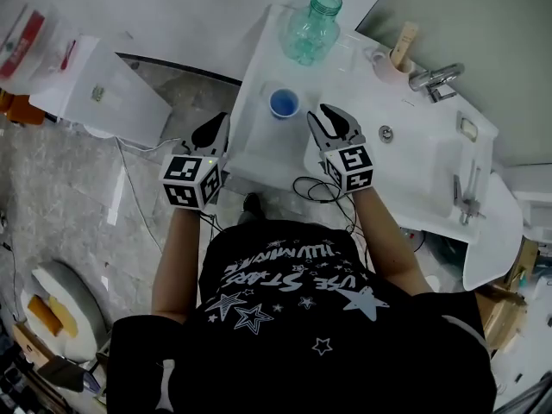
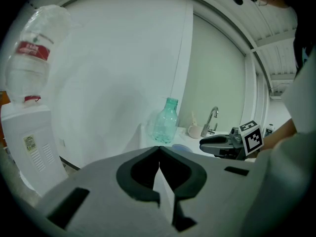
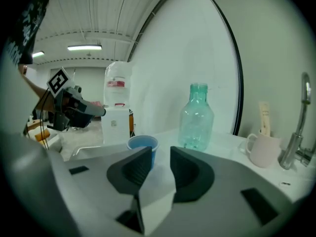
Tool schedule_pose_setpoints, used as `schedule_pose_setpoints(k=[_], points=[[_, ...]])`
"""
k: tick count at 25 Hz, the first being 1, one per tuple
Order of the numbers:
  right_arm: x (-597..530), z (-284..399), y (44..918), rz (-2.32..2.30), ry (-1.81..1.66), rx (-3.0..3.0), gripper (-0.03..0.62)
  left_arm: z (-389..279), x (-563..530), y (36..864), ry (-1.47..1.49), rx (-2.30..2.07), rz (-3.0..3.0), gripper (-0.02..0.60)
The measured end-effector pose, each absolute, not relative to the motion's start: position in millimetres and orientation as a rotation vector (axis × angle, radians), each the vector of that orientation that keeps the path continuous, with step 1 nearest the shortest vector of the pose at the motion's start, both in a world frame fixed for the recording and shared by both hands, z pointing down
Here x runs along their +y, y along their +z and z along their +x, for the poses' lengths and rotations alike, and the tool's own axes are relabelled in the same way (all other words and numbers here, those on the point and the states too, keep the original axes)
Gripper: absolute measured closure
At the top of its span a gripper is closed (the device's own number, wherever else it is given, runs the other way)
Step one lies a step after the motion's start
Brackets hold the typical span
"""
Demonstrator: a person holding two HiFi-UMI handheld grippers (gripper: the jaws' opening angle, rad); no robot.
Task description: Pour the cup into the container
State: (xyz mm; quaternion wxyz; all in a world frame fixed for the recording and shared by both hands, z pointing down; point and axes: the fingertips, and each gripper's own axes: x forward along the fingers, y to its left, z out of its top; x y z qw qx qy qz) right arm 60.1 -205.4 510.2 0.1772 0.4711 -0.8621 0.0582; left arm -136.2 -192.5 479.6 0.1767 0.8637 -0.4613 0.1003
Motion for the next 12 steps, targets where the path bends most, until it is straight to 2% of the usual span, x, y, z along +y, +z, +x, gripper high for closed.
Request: schedule_pose_setpoints(k=[6, 12], points=[[-188, 71, 492, 1.311, 0.125, -2.497, 0.582, -115, -158, 476, 0.281, -1.352, 2.401, 0.569], [-165, 83, 480, 1.281, 0.126, -2.55, 0.588, -89, -125, 469, 0.287, -1.394, 2.405, 0.569]])
